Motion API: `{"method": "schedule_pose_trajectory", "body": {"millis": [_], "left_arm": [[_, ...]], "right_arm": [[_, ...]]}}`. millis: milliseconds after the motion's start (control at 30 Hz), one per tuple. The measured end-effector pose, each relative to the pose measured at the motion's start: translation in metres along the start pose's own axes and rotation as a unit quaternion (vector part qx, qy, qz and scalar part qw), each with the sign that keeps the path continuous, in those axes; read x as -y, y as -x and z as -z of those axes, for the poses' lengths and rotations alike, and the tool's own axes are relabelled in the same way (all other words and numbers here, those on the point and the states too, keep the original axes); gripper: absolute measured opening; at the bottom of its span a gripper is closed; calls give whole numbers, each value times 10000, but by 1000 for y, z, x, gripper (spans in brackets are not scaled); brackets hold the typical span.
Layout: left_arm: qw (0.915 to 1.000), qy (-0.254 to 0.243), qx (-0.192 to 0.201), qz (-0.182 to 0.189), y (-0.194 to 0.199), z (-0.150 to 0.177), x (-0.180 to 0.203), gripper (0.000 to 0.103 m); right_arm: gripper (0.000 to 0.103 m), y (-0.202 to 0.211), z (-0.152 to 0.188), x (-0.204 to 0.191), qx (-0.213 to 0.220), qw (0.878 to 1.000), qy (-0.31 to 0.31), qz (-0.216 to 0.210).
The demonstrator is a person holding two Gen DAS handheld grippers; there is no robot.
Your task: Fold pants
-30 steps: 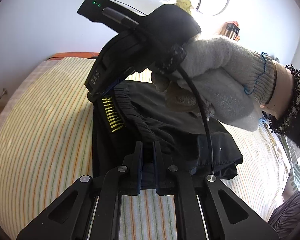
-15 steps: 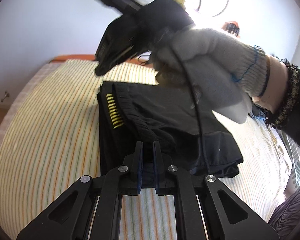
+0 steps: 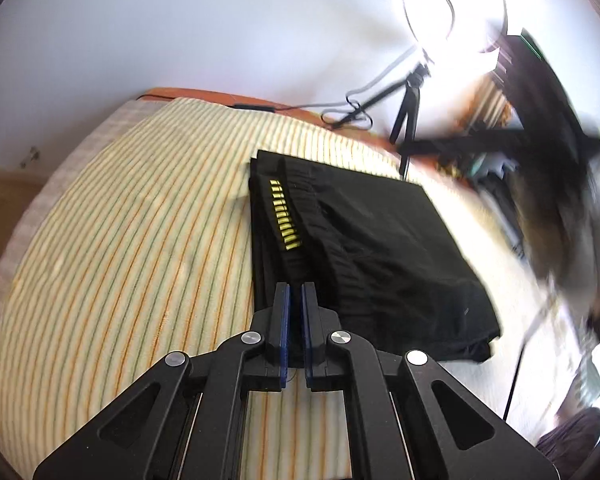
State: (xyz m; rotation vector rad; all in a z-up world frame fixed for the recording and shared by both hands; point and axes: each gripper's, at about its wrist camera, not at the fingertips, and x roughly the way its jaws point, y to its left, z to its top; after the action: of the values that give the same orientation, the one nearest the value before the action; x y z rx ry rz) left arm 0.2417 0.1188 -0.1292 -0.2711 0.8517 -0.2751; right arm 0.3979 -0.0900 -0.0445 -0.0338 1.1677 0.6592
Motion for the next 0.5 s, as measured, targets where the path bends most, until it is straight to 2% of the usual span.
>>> {"method": "schedule_pose_trajectory", "body": {"millis": [100, 267, 333, 400, 500], "left_arm": [[9998, -134, 173, -7, 9, -6, 12, 4], [9956, -888, 196, 227, 10, -11, 70, 5], [9946, -1023, 56, 168, -3, -10, 81, 5], [9964, -774, -309, 138, -23, -8, 72, 5], [9942, -818, -578, -387, -39, 2, 60, 4]], "right_arm": [[46, 35, 48, 21, 228, 9991, -323, 157], [46, 58, 116, 34, 251, 9946, -624, 789], [46, 61, 135, 36, 299, 9944, -802, 616], [44, 60, 144, 37, 306, 9948, -835, 489], [40, 48, 157, 24, 90, 9982, -480, 339]]}}
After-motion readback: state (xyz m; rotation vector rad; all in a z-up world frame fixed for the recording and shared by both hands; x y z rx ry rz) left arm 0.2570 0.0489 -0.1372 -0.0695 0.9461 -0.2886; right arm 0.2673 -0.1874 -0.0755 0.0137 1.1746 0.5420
